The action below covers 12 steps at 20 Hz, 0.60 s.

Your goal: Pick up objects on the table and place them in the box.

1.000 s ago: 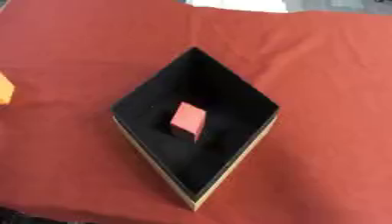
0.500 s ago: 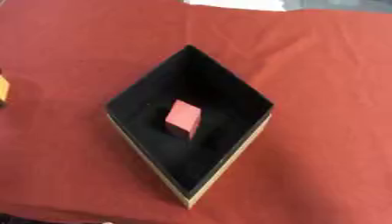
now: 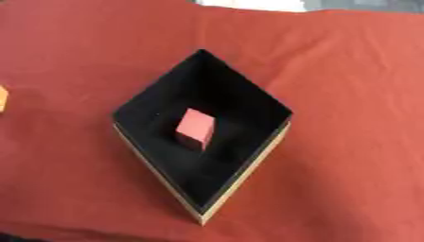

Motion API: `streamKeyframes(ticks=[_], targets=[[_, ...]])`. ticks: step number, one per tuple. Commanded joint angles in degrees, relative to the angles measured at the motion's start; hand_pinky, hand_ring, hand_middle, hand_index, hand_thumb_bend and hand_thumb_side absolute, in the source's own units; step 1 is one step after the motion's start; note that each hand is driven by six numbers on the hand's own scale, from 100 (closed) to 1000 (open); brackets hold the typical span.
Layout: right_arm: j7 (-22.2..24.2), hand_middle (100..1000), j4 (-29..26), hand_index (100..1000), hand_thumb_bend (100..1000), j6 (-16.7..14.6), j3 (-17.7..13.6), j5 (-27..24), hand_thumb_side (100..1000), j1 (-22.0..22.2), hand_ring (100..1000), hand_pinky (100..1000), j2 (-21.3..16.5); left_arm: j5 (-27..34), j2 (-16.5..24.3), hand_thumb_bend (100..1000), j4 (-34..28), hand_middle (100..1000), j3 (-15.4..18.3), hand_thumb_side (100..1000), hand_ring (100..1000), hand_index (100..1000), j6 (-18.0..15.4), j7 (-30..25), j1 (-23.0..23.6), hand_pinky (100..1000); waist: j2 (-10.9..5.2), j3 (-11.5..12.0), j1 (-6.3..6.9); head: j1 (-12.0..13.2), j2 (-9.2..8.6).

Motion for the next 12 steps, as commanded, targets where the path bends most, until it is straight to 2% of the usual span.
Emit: streamKeyframes(ticks=[1, 3, 5, 6, 7, 8, 9, 12], targets=[[0.01, 637, -0.95, 815, 100, -0.04, -0.35, -0.35, 688, -0.50, 699, 819, -1.13, -0.65, 2.73, 579, -0.63, 585, 0.44, 273, 621, 735, 0.33, -0.31, -0.72, 521, -1.14, 0.10, 0.25, -0.10, 0.29], [0.03, 637, -0.95, 815, 100, -0.04, -0.36, -0.39, 688, -0.51, 699, 819, -1.13, -1.41, 2.76, 548, -0.57, 544, 0.38, 166, 581, 698, 0.59, -0.09, -0.74, 465, -1.11, 0.01, 0.24, -0.09, 0.29], [-0.01, 637, -0.95, 816, 100, -0.03, -0.39, -0.40, 688, -0.52, 700, 819, -1.11, -2.18, 2.69, 515, -0.78, 490, 0.37, 100, 522, 644, 0.75, 1.05, -0.72, 385, -1.11, -0.14, 0.22, -0.08, 0.29], [-0.03, 637, -0.95, 816, 100, -0.02, -0.40, -0.41, 688, -0.53, 700, 819, -1.10, -2.17, 2.64, 515, -0.85, 490, 0.32, 100, 522, 644, 0.70, 1.62, -0.67, 385, -1.11, -0.19, 0.21, -0.08, 0.29], [-0.04, 637, -0.95, 816, 100, -0.02, -0.40, -0.41, 687, -0.53, 700, 819, -1.08, -2.01, 2.60, 505, -1.07, 451, 0.29, 100, 482, 596, 0.58, 2.35, -0.65, 321, -1.13, -0.23, 0.19, -0.09, 0.29], [-0.02, 637, -0.95, 816, 100, -0.02, -0.39, -0.42, 687, -0.53, 700, 819, -1.07, -1.85, 2.61, 505, -1.32, 451, 0.25, 100, 482, 596, 0.51, 3.13, -0.59, 321, -1.14, -0.25, 0.17, -0.09, 0.29], [-0.01, 637, -0.95, 816, 100, -0.03, -0.39, -0.42, 686, -0.54, 700, 819, -1.05, -1.70, 2.62, 492, -1.64, 422, 0.24, 100, 456, 564, 0.49, 3.96, -0.57, 278, -1.17, -0.23, 0.15, -0.07, 0.29], [0.04, 637, -0.95, 815, 100, -0.06, -0.38, -0.39, 685, -0.53, 700, 820, -1.02, -1.01, 2.67, 467, -2.67, 405, 0.10, 100, 440, 547, 0.68, 5.65, -0.51, 253, -1.25, -0.14, 0.13, -0.07, 0.29]])
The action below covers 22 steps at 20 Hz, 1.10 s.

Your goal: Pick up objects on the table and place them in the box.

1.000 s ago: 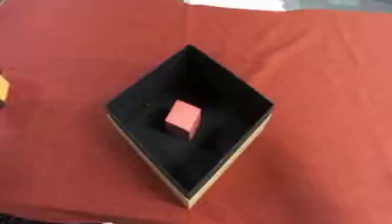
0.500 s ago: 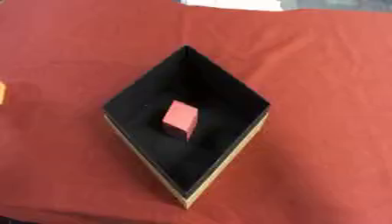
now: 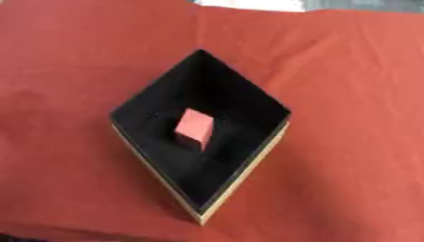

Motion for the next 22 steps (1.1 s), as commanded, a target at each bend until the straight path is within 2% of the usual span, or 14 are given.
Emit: streamKeyframes(ticks=[1, 7, 13, 19, 22], targets=[[0.03, 636, -0.95, 815, 100, -0.05, -0.39, -0.35, 685, -0.50, 700, 820, -0.99, 0.79, 2.68, 453, -2.01, 400, 0.09, 100, 434, 542, 0.26, 1.79, -0.56, 242, -1.27, 0.05, 0.21, -0.07, 0.29], [0.09, 634, -0.95, 812, 100, -0.11, -0.36, -0.35, 684, -0.38, 700, 820, -0.92, 0.73, 2.91, 490, -5.74, 358, -0.34, 100, 392, 499, 1.59, 3.54, -0.57, 170, -1.36, 0.18, 0.34, -0.43, 0.29], [0.08, 634, -0.95, 812, 100, -0.21, -0.33, -0.31, 682, -0.32, 700, 819, -0.88, 2.92, 2.89, 449, -9.43, 356, -1.02, 100, 387, 502, 1.87, 2.79, -0.82, 168, -1.56, 0.23, 0.58, -0.93, 0.29], [0.25, 634, -0.95, 812, 100, -0.41, -0.21, -0.12, 680, -0.31, 700, 819, -0.73, 7.78, 2.72, 423, -17.89, 354, -3.40, 100, 383, 507, 0.67, 1.35, -2.38, 163, -1.97, 0.16, 0.95, -1.43, 0.29], [0.29, 634, -0.95, 812, 100, -0.48, -0.20, -0.07, 680, -0.29, 700, 819, -0.70, 8.81, 2.81, 423, -20.30, 354, -3.81, 100, 383, 507, 1.21, 0.71, -2.57, 163, -2.03, 0.18, 1.01, -1.54, 0.29]])
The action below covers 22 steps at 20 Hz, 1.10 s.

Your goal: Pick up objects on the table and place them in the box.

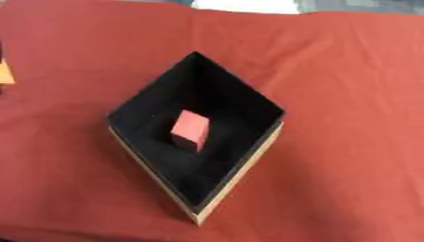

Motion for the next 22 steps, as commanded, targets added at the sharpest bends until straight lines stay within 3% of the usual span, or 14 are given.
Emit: streamKeyframes(ticks=[1, 4, 9, 16, 22], targets=[[0.05, 634, -0.95, 812, 100, -0.24, -0.22, -0.06, 680, -0.39, 700, 819, -0.75, 1.23, 2.37, 423, -2.91, 354, 0.09, 100, 383, 507, 0.42, -0.71, -0.99, 163, -1.16, 0.03, 0.20, -0.21, 0.29], [0.31, 634, -0.95, 812, 100, -0.40, 0.21, -0.24, 680, -0.46, 700, 819, -0.27, 1.95, 1.53, 377, -4.23, 348, -0.81, 100, 374, 510, 0.19, -0.41, -1.84, 153, -1.63, -0.81, 0.53, 0.41, 0.29], [0.62, 633, -0.95, 812, 100, -0.65, 0.30, -0.26, 679, -0.23, 700, 819, -0.23, 6.07, -5.19, 326, -11.02, 349, -6.25, 100, 373, 520, -3.52, 1.29, -8.56, 153, -2.01, -0.55, 1.03, -0.76, 0.29], [0.48, 633, -0.95, 812, 100, -0.65, 0.29, -0.30, 680, -0.47, 700, 818, -0.29, 8.47, -14.42, 281, -17.65, 353, -9.86, 100, 374, 532, -0.72, -3.62, -14.60, 162, -1.55, -0.56, 0.98, -2.12, 0.29], [0.48, 631, -0.95, 812, 100, -0.59, 0.36, -0.53, 682, -0.42, 699, 818, -0.40, 5.37, -23.13, 288, -17.70, 360, -13.64, 100, 382, 538, -1.50, -6.43, -16.68, 172, -1.27, -0.45, 1.19, -2.62, 0.29]])
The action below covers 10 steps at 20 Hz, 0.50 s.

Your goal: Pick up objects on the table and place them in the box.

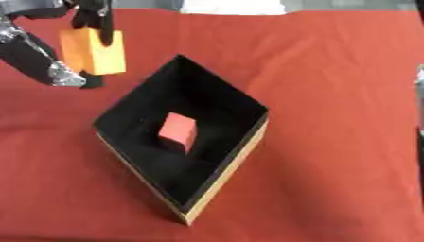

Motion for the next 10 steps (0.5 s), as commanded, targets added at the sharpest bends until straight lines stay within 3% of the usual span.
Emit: streamKeyframes(ticks=[1, 10], targets=[[-0.04, 631, -0.95, 812, 100, -0.07, -0.06, -0.51, 682, -0.71, 699, 818, -0.96, -2.14, -3.73, 295, -0.18, 361, -1.53, 100, 384, 538, -0.81, -1.39, -1.83, 174, -0.89, 0.18, 0.14, -0.43, 0.28], [-0.16, 628, -0.95, 812, 100, -0.02, -0.05, -0.81, 685, -0.45, 698, 818, -1.06, -10.09, -11.79, 314, 6.79, 375, -5.05, 100, 400, 550, -3.85, -1.53, -2.87, 197, -0.57, 0.30, 0.40, -0.42, 0.28]])
